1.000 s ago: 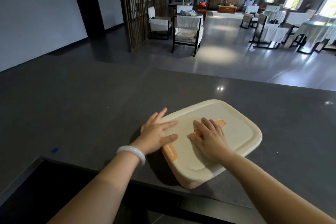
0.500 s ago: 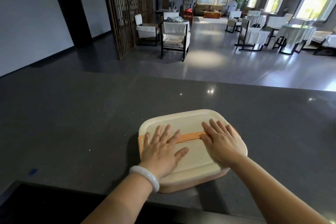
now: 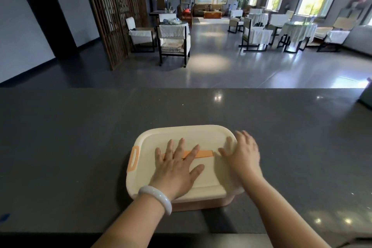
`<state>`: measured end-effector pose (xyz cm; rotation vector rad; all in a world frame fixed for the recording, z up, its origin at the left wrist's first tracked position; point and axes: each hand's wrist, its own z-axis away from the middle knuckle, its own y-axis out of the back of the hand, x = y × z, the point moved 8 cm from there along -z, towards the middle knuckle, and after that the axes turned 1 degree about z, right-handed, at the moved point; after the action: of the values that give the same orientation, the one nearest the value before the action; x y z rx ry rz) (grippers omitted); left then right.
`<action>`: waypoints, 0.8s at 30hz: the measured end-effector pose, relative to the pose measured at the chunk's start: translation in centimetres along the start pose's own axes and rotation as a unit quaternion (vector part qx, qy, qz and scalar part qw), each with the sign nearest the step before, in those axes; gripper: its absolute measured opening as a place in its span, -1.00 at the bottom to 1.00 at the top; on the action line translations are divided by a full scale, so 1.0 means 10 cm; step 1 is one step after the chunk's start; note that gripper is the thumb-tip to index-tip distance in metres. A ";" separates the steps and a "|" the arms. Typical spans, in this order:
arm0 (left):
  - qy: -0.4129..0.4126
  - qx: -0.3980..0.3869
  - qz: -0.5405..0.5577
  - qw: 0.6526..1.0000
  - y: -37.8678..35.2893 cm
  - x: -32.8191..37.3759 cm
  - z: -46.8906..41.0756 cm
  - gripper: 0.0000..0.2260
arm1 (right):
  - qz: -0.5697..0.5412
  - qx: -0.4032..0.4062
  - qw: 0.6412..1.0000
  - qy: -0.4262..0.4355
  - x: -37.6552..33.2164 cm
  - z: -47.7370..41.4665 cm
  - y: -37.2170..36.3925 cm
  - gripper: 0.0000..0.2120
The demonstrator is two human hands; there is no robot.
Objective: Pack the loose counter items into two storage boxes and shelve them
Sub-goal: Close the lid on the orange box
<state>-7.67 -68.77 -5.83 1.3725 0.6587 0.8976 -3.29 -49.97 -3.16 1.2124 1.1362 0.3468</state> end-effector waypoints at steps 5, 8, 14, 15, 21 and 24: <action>-0.005 0.009 -0.009 1.000 -0.03 0.01 -0.02 -0.44 | -0.246 -0.120 0.939 -0.207 0.56 0.01 -0.19 -0.42; -0.004 0.006 -0.012 1.000 -0.03 0.00 -0.03 -0.44 | -0.349 -0.122 0.903 -0.218 0.56 0.10 -0.28 -0.64; -0.007 0.004 -0.013 1.000 -0.05 0.00 -0.01 -0.44 | -0.356 -0.067 0.918 -0.163 0.47 0.10 -0.19 -0.72; -0.009 0.004 -0.012 1.000 -0.04 0.00 0.00 -0.44 | -0.352 -0.068 0.920 -0.158 0.46 0.10 -0.18 -0.72; -0.012 -0.003 -0.010 1.000 -0.04 0.01 0.00 -0.44 | -0.333 -0.072 0.932 -0.121 0.40 0.12 -0.12 -0.79; -0.013 -0.007 -0.008 1.000 -0.04 0.01 0.01 -0.44 | -0.307 -0.063 0.944 -0.103 0.38 0.12 -0.10 -0.80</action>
<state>-7.51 -68.73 -6.22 1.3628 0.6424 0.8684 -0.92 -48.22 -6.02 0.7103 1.2226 -0.1795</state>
